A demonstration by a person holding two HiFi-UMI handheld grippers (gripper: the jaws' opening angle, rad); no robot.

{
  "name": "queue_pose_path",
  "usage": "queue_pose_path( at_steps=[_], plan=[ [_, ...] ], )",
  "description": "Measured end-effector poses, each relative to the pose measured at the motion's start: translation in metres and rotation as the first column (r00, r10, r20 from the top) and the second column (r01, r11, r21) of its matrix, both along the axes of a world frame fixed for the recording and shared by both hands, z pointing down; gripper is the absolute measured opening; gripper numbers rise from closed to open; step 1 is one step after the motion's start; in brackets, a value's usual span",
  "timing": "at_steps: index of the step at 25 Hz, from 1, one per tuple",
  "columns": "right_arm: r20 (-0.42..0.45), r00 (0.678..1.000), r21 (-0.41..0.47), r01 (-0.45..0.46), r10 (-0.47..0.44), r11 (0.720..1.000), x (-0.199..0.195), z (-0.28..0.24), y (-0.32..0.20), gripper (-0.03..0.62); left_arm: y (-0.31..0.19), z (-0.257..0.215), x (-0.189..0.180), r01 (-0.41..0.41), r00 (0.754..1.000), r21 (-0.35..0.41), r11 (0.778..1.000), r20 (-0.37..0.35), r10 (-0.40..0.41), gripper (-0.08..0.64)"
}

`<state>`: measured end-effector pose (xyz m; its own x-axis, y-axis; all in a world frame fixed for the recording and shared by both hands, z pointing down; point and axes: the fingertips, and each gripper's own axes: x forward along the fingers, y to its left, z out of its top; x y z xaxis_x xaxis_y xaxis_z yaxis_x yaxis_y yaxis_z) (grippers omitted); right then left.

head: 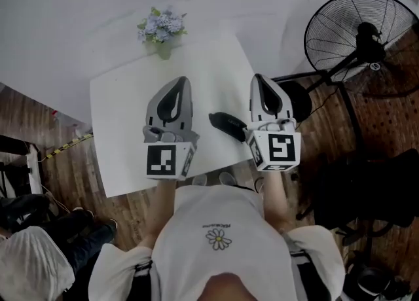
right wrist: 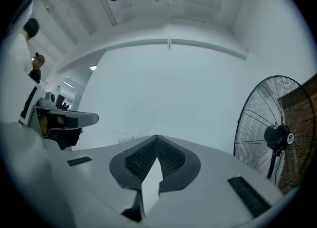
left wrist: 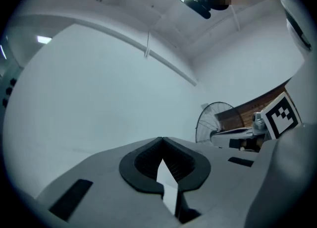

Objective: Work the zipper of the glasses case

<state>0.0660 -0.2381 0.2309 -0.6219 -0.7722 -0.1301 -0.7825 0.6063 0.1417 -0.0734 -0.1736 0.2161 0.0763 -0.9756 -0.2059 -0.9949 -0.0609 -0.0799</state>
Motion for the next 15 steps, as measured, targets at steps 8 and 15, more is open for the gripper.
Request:
queue_pose_path(
  at_steps=[8, 15],
  plan=[
    [0.006, 0.994, 0.049, 0.111, -0.111, 0.993, -0.039, -0.008, 0.019, 0.008, 0.036, -0.009, -0.045, 0.188, 0.982, 0.055, 0.981, 0.020, -0.189, 0.014],
    [-0.005, 0.988, 0.060, 0.153, -0.153, 0.986, -0.055, -0.009, 0.025, 0.008, 0.048, -0.010, -0.055, 0.239, 0.969, 0.052, 0.970, 0.047, -0.242, 0.014]
  ],
)
